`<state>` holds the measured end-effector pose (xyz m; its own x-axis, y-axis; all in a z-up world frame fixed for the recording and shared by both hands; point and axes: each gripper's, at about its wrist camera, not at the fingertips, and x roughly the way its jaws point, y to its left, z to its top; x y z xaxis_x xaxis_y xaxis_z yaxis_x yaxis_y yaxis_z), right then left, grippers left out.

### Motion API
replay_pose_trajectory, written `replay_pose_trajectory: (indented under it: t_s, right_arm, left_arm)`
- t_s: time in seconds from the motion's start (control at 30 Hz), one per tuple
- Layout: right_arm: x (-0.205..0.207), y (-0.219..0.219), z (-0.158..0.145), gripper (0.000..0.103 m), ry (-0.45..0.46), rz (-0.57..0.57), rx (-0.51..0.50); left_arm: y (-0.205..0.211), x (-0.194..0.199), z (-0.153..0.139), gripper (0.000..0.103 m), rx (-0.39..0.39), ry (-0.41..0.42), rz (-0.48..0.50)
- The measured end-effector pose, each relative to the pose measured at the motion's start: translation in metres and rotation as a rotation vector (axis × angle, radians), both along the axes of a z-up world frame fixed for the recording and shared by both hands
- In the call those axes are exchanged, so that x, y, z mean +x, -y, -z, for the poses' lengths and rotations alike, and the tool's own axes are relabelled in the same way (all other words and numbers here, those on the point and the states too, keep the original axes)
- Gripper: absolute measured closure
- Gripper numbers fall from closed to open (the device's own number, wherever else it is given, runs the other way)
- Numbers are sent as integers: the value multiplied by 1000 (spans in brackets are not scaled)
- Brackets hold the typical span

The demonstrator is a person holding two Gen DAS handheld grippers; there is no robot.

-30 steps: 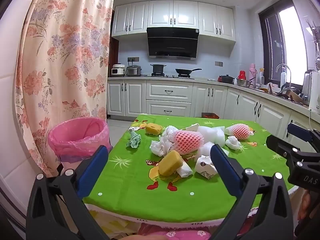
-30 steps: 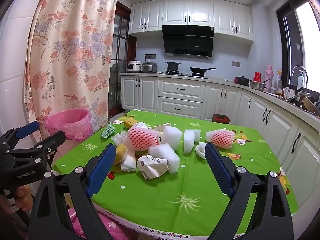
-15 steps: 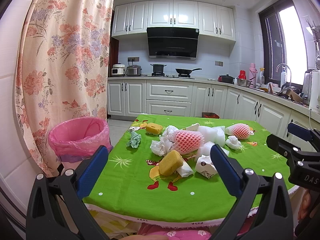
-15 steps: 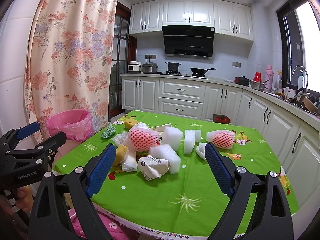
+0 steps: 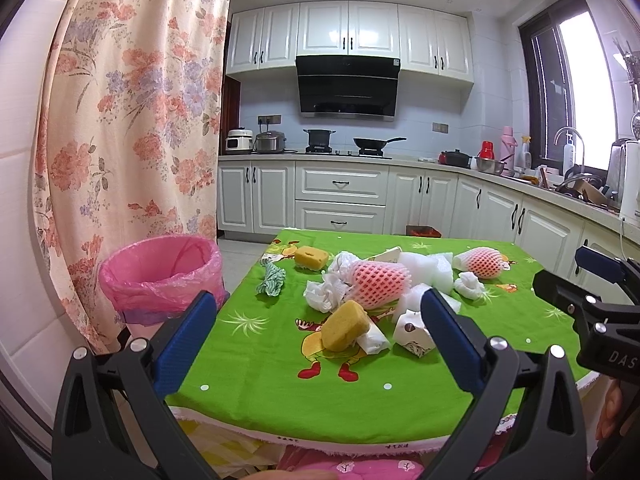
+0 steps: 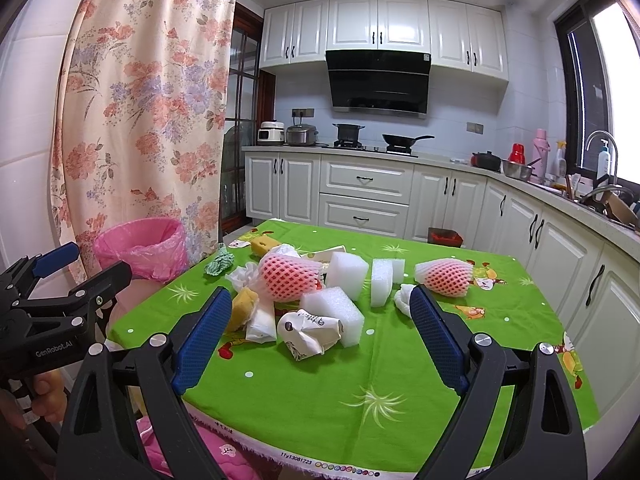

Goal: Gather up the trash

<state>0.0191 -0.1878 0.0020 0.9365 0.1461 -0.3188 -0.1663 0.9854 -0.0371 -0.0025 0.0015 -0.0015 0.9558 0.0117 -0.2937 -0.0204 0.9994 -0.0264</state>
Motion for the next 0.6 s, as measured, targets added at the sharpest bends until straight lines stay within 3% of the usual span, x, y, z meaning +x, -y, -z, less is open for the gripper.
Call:
replay_pose_trajectory:
  t_s: [0.6]
  right_arm:
    - [0,0,0,18,-1,1,4]
  left_arm:
    - [1,0,1,4,1,0,0]
